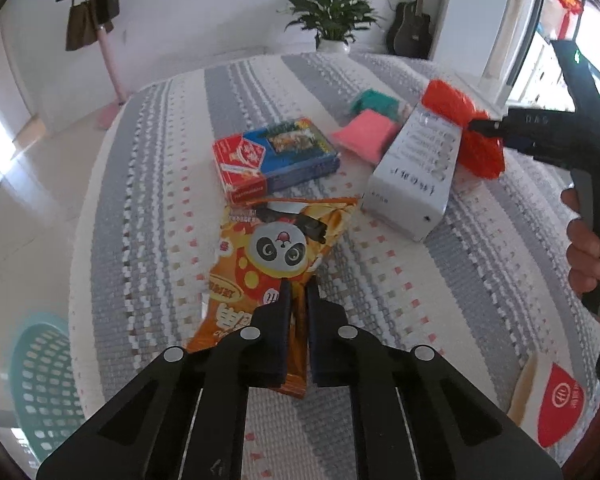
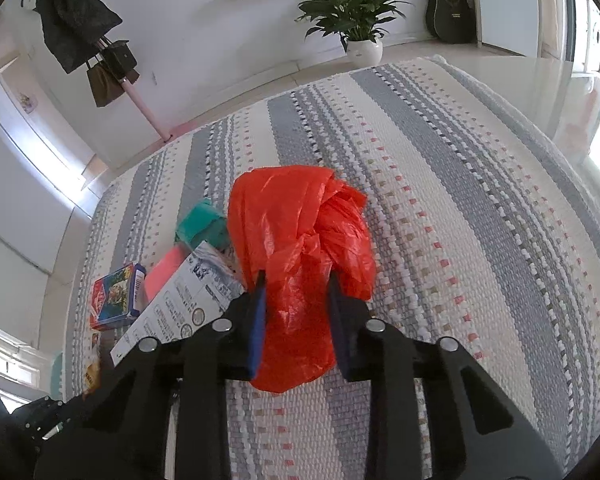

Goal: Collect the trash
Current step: 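Carry both bags to the teal basket and open both tools over it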

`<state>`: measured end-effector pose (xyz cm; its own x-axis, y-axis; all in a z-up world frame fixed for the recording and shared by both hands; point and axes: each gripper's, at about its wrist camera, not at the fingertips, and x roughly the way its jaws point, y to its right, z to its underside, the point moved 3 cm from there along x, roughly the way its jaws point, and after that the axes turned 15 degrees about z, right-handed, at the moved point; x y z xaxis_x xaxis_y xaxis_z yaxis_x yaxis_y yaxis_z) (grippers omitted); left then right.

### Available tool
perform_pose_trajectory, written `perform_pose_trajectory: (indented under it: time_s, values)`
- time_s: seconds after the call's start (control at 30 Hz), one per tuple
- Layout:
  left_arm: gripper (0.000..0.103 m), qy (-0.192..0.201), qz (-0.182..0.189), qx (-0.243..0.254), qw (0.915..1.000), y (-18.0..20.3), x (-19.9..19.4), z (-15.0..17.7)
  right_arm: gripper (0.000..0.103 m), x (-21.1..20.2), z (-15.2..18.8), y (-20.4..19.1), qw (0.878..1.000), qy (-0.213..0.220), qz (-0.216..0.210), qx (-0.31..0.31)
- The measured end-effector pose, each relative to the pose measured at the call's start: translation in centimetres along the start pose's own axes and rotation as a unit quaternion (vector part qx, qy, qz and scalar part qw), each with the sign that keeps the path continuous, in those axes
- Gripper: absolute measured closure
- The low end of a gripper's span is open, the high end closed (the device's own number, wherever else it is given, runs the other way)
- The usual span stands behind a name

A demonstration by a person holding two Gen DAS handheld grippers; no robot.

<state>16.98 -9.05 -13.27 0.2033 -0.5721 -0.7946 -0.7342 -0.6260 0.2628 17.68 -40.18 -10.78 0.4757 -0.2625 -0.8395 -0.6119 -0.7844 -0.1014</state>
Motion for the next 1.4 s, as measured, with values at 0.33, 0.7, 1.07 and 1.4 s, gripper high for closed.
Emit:
perform_pose_trajectory:
  time_s: [0.33, 0.7, 1.07, 1.4]
  values:
    - [0.1, 0.079, 0.063, -0.014, 0.9948, 0.2, -5.9, -0.2, 0.091, -5.6, 0.5, -0.3, 0.998, 0.066, -0.01, -0.01]
    - [0.1, 0.183, 0.079, -0.048, 0.9787, -2.3, -15.5, 0.1, 0.092, -16.4, 1.2, -8.2, 0.982, 0.144, -0.094, -0.077]
    - [0.1, 0.258, 0.01, -0.094, 0.9615, -7.9, -24.4, 3.8, 0.092, -22.7, 6.3, -22.1, 0.951, 0.161, -0.19, -0.183]
    - [0.1, 0.28, -0.048, -0.186, 0.9407, -15.6, -28.5, 11.1, 0.092, -20.9, 14.3, -33.4, 0.928, 0.103, -0.229, -0.276]
